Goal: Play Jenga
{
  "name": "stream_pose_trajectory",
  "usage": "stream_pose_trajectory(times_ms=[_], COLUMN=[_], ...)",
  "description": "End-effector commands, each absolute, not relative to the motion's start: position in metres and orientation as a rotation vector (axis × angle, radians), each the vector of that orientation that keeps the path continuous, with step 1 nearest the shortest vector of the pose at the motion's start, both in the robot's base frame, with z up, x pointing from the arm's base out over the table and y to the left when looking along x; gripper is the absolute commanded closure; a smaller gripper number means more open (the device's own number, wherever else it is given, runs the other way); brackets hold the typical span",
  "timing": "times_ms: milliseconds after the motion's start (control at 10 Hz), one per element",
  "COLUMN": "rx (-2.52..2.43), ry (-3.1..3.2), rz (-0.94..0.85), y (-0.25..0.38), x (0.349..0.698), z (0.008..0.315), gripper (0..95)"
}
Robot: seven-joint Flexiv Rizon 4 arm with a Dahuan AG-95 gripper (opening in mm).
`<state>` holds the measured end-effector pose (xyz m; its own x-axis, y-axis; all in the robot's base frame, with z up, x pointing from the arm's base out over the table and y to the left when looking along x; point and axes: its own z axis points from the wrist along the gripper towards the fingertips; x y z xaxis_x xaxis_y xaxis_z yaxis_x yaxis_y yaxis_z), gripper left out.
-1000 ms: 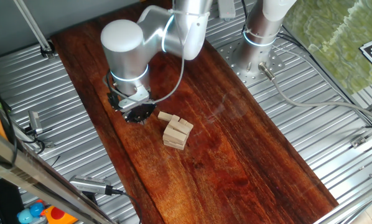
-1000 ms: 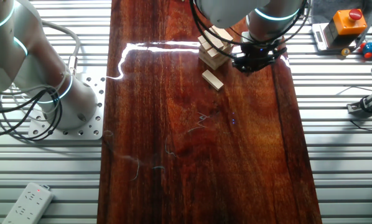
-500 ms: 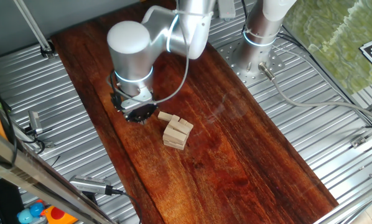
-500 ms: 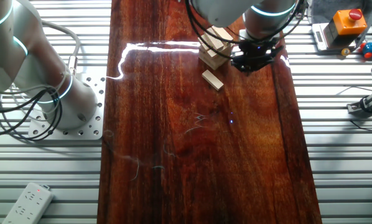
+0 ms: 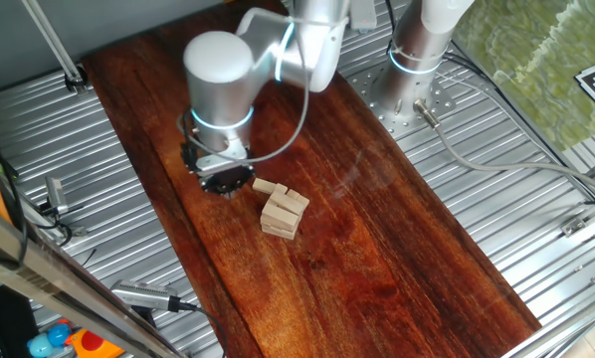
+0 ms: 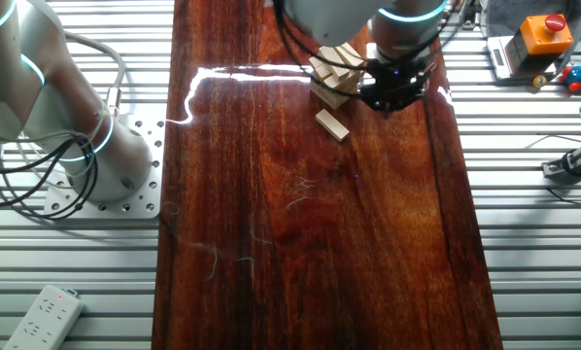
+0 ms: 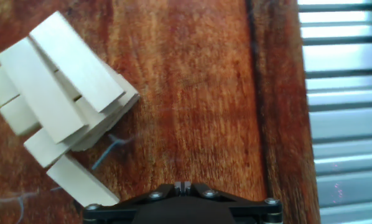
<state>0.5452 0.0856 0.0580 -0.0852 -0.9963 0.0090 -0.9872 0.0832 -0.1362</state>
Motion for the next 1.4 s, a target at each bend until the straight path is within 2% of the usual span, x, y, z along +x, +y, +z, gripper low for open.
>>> stream_pose_trajectory(times_ms=[100,600,1000,1400], rx=[-2.072,-2.156,-2.180,-2.209], ry=[2.238,2.180,2.169,2.139], rz=[-0.154,-0.113,-0.055,-0.078], y=[0.080,0.028,0.017,0.016], x=[0.547,0.545,0.554,0.555], z=[0.058,0.057,0.040,0.039], gripper=[95.0,95.0,95.0,95.0])
